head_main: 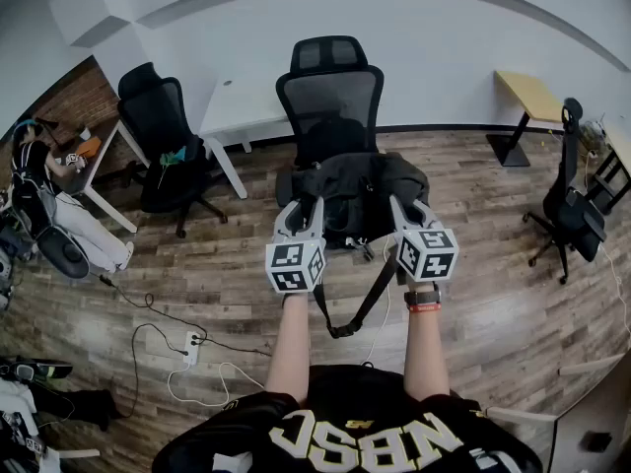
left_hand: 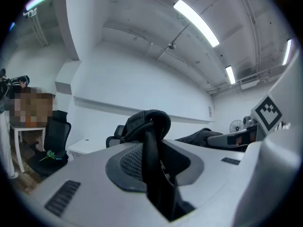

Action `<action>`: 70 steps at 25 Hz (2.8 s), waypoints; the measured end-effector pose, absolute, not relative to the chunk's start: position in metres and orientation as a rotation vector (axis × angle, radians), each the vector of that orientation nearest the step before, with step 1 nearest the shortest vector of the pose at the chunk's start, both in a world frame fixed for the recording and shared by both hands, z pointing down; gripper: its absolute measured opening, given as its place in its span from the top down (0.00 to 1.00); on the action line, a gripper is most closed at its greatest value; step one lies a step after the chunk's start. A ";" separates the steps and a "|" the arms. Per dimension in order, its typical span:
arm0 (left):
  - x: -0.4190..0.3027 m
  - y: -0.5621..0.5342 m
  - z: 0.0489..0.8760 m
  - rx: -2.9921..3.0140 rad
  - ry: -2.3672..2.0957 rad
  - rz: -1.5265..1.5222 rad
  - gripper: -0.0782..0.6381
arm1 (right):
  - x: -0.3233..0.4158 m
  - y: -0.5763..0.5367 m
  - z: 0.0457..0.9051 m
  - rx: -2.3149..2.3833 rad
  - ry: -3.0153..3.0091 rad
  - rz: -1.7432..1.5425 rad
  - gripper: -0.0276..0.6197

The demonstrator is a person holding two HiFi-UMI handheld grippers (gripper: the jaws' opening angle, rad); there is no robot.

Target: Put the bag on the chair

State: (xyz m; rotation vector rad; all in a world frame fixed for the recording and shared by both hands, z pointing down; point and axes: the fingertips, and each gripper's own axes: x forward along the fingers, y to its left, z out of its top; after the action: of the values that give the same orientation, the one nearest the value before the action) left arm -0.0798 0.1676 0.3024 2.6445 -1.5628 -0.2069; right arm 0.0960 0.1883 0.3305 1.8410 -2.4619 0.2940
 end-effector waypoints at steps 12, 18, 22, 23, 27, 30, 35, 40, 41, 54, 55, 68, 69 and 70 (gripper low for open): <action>-0.037 0.205 0.324 2.614 -1.569 -0.178 0.74 | 0.138 0.220 0.344 1.865 -2.505 0.396 0.91; -0.049 0.199 0.330 2.549 -1.615 -0.173 0.74 | 0.128 0.211 0.356 1.780 -2.524 0.464 0.91; -0.048 0.183 0.346 2.532 -1.608 -0.157 0.74 | 0.125 0.195 0.371 1.776 -2.504 0.492 0.91; -0.047 0.176 0.352 2.530 -1.602 -0.141 0.74 | 0.126 0.188 0.379 1.773 -2.493 0.509 0.91; -0.044 0.134 0.370 2.521 -1.577 -0.105 0.74 | 0.133 0.148 0.400 1.782 -2.452 0.595 0.91; -0.044 0.091 0.368 2.512 -1.577 -0.124 0.74 | 0.131 0.103 0.398 1.772 -2.450 0.594 0.91; -0.054 0.026 0.360 2.480 -1.564 -0.159 0.74 | 0.113 0.033 0.389 1.762 -2.438 0.592 0.91; -0.068 -0.042 0.363 2.456 -1.542 -0.160 0.74 | 0.089 -0.030 0.388 1.725 -2.420 0.569 0.91; -0.068 -0.055 0.364 2.458 -1.533 -0.159 0.74 | 0.087 -0.044 0.389 1.724 -2.414 0.567 0.91; -0.070 -0.200 0.359 2.496 -1.472 -0.188 0.74 | 0.091 -0.189 0.381 1.769 -2.421 0.573 0.91; -0.067 -0.209 0.363 2.491 -1.466 -0.180 0.74 | 0.094 -0.198 0.385 1.767 -2.415 0.578 0.91; -0.039 -0.295 0.443 2.333 -1.523 0.016 0.74 | 0.110 -0.295 0.471 1.639 -2.352 0.803 0.91; -0.038 -0.299 0.451 2.320 -1.521 0.030 0.74 | 0.110 -0.299 0.479 1.626 -2.341 0.813 0.91; -0.038 -0.303 0.459 2.306 -1.520 0.044 0.74 | 0.110 -0.302 0.487 1.613 -2.329 0.824 0.91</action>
State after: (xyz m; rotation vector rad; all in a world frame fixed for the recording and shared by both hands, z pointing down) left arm -0.0383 -0.3030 0.4591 2.3056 -1.5197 0.0438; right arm 0.1096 -0.3025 0.4867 1.6130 -2.3291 0.8242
